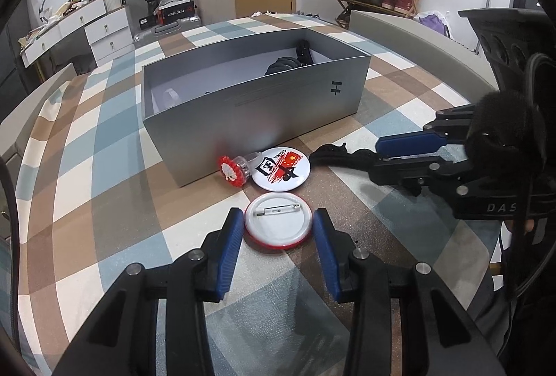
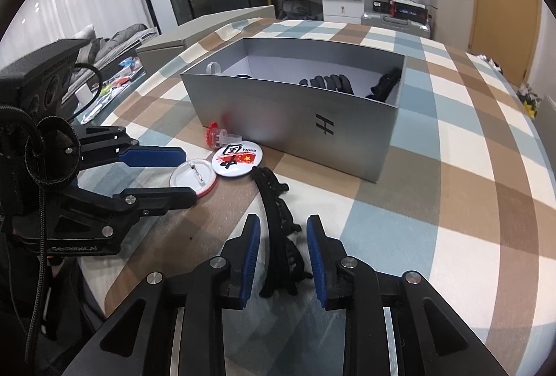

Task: Organize jewelry
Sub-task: 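Lift the black clip with the right gripper while the left grasps the round pin badge, then carry the pin badge with the left gripper and the clip with the right over the box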

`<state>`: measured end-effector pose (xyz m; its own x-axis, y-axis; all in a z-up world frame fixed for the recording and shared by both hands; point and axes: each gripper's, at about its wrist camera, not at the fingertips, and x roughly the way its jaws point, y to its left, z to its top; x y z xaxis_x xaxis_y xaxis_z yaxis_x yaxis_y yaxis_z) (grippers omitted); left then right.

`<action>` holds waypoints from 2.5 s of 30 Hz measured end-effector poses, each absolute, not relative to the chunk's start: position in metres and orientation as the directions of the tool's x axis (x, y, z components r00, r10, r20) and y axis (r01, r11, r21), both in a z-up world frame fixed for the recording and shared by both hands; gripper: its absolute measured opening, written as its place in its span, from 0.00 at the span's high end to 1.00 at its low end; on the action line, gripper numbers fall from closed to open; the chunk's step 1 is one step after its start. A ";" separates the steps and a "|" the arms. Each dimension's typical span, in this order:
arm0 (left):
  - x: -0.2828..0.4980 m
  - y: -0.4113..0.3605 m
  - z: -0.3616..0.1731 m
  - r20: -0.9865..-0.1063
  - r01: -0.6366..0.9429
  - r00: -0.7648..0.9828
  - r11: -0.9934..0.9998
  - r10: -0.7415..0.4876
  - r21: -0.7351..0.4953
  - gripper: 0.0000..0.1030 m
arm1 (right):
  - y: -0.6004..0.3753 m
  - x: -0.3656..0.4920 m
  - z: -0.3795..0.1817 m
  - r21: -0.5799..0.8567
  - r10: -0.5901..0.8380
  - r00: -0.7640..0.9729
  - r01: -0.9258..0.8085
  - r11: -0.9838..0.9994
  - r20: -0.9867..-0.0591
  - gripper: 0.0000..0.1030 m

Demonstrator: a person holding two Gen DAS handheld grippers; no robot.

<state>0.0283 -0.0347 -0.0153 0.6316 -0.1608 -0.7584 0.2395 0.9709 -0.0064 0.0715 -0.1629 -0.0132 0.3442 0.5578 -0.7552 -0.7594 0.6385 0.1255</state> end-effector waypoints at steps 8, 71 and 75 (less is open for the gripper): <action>0.028 -0.033 -0.013 -0.748 0.238 0.642 0.971 -0.165 -0.010 0.66 | -0.168 0.063 -0.003 0.094 0.582 0.384 -0.774 0.626 -0.717 0.83; 0.025 -0.012 0.037 -0.564 0.178 0.805 0.982 -0.183 -0.065 0.66 | -0.194 0.077 0.054 0.241 0.719 0.444 -0.735 0.633 -0.534 0.83; 0.029 -0.009 0.041 -0.552 0.165 0.817 0.985 -0.169 -0.058 0.66 | -0.191 0.084 0.061 0.250 0.722 0.451 -0.729 0.637 -0.525 0.83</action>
<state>0.0290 -0.0090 0.0411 0.8168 -0.1691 -0.5515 0.1647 0.9846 -0.0580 0.0838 -0.1909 0.0611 0.4513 0.7220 -0.5245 -0.7289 0.6373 0.2501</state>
